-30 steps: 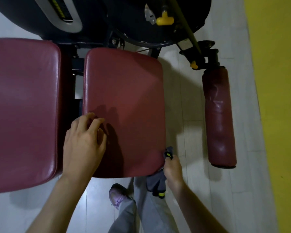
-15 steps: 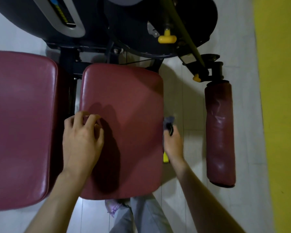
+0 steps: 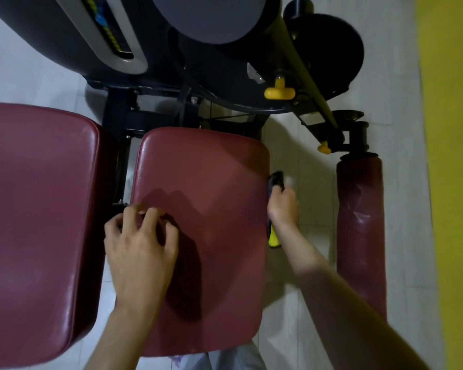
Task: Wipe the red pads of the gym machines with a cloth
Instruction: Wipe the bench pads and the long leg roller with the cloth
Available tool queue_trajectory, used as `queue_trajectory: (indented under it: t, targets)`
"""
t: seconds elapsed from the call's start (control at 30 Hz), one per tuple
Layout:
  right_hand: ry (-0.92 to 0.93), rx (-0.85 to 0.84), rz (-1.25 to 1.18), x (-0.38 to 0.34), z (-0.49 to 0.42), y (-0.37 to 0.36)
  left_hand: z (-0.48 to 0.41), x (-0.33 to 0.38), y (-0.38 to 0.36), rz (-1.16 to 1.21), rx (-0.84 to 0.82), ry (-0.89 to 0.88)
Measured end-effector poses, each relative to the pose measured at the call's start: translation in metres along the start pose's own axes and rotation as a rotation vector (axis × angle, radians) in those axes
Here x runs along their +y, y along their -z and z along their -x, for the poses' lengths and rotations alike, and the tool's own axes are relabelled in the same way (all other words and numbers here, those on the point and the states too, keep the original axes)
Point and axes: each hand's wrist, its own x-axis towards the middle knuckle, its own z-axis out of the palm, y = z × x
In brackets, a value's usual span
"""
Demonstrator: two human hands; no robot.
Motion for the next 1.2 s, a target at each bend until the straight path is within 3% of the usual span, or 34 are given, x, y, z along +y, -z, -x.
queue_trajectory:
  t: [0.13, 0.23, 0.37, 0.43, 0.67, 0.77, 0.93, 1.1, 1.2]
  targets:
    - [0.092, 0.026, -0.085, -0.023, -0.026, -0.002, 0.002, -0.003, -0.002, -0.012, -0.027, 0.007]
    - [0.131, -0.008, -0.048, 0.014, -0.011, -0.002, 0.002, -0.002, -0.001, 0.003, -0.027, 0.002]
    - [-0.027, -0.162, 0.006, 0.070, 0.030, -0.002, -0.001, 0.000, -0.003, 0.024, -0.053, 0.052]
    - [-0.099, -0.150, -0.059, 0.073, 0.041, -0.002, -0.002, 0.002, -0.003, 0.039, -0.068, 0.080]
    - [-0.001, 0.030, -0.177, -0.018, -0.036, -0.012, -0.003, 0.002, -0.002, 0.010, -0.132, 0.086]
    - [0.160, 0.048, -0.111, -0.057, -0.062, -0.014, -0.003, 0.002, -0.002, 0.011, -0.149, 0.089]
    - [0.468, 0.017, 0.236, -0.108, -0.064, -0.028, -0.005, 0.004, 0.000, 0.010, -0.147, 0.092]
    - [0.910, -0.062, 0.248, -0.139, -0.007, -0.058, -0.005, 0.007, 0.003, -0.011, -0.151, 0.079]
    - [0.991, -0.104, 0.324, -0.149, 0.000, -0.057, -0.006, 0.005, 0.005, -0.012, -0.166, 0.083]
